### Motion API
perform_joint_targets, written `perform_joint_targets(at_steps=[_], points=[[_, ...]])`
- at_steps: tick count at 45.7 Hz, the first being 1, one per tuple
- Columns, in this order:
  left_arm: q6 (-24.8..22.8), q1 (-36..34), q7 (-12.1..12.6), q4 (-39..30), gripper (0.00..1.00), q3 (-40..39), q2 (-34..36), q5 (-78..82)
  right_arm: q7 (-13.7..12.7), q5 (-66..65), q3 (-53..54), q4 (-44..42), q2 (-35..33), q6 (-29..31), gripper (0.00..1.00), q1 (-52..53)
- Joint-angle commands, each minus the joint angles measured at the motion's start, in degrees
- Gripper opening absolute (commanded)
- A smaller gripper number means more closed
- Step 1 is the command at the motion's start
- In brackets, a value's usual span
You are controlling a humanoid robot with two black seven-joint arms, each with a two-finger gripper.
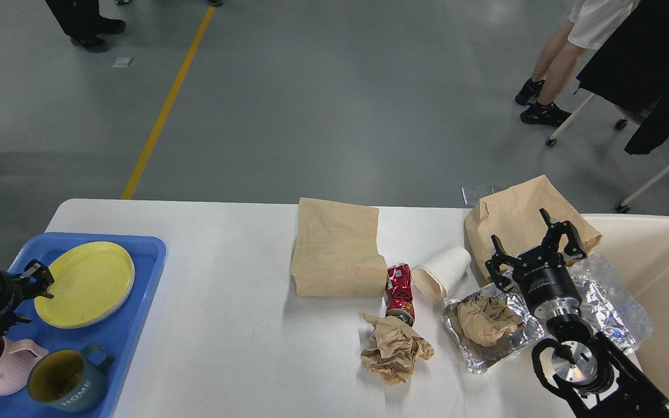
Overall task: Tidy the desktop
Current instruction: 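Release the yellow plate and raise the left gripper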
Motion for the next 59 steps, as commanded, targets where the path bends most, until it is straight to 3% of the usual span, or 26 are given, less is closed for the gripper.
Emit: perform_joint_targets(at_steps=[1, 5, 13, 18, 29, 34, 39, 43, 44, 47, 53, 59], points=[[-0.4, -1.0, 0.0, 0.3, 0.83, -0.5, 0.5, 0.5, 0.0, 0.0, 0.0, 0.0, 0.0, 0.0, 1.0, 0.0], [-0.6, -2.5, 0.0, 0.3, 0.96, -2.1, 0.6, 0.6, 0.0, 0.0, 0.0, 0.0, 0.0, 0.0, 1.0, 0.0], [-0.8, -3.4, -0.7, 0.4, 0.96, -12.8, 3.5, 0.9, 0.1, 0.0, 0.0, 0.0, 0.0, 0.0, 1.0, 0.0], [-0.8, -1.1, -0.9, 0.4, 0.96, -28.3, 3.9, 0.9, 0.0, 0.0, 0.0, 0.0, 0.0, 0.0, 1.0, 0.0], [-1.0, 11.0, -1.0, 0.2, 0.96, -67.7, 2.0, 1.0, 0.0, 0.0, 0.0, 0.0, 0.0, 0.0, 1.0, 0.0], [-3.5, 17.6, -1.7, -0.1, 0.96, -82.6, -0.4, 0.9, 0.0, 0.0, 0.0, -0.1, 0.0, 0.0, 1.0, 0.0], [-5.1, 22.6, -6.1, -1.2, 0.96, -94.6, -3.5, 1.0, 0.0, 0.0, 0.0, -0.1, 0.0, 0.0, 1.0, 0.0], [-5.1, 27.3, -12.8, -5.4, 0.96, -99.7, -4.4, 1.0, 0.0, 0.0, 0.0, -0.1, 0.0, 0.0, 1.0, 0.0], [-5.0, 29.5, -16.0, -8.2, 0.96, -101.9, -4.7, 1.3, 0.0, 0.0, 0.0, -0.1, 0.0, 0.0, 1.0, 0.0], [-5.0, 32.6, -19.2, -11.0, 0.96, -104.7, -5.8, 2.5, 0.0, 0.0, 0.0, -0.1, 0.0, 0.0, 1.0, 0.0], [-4.9, 37.2, -19.7, -12.6, 0.97, -114.5, -10.4, 8.9, 0.0, 0.0, 0.0, 0.0, 0.0, 0.0, 1.0, 0.0], [-4.9, 40.9, -17.4, -14.2, 0.96, -126.4, -16.3, 20.7, 0.0, 0.0, 0.0, 0.0, -0.1, 0.0, 1.0, 0.0]])
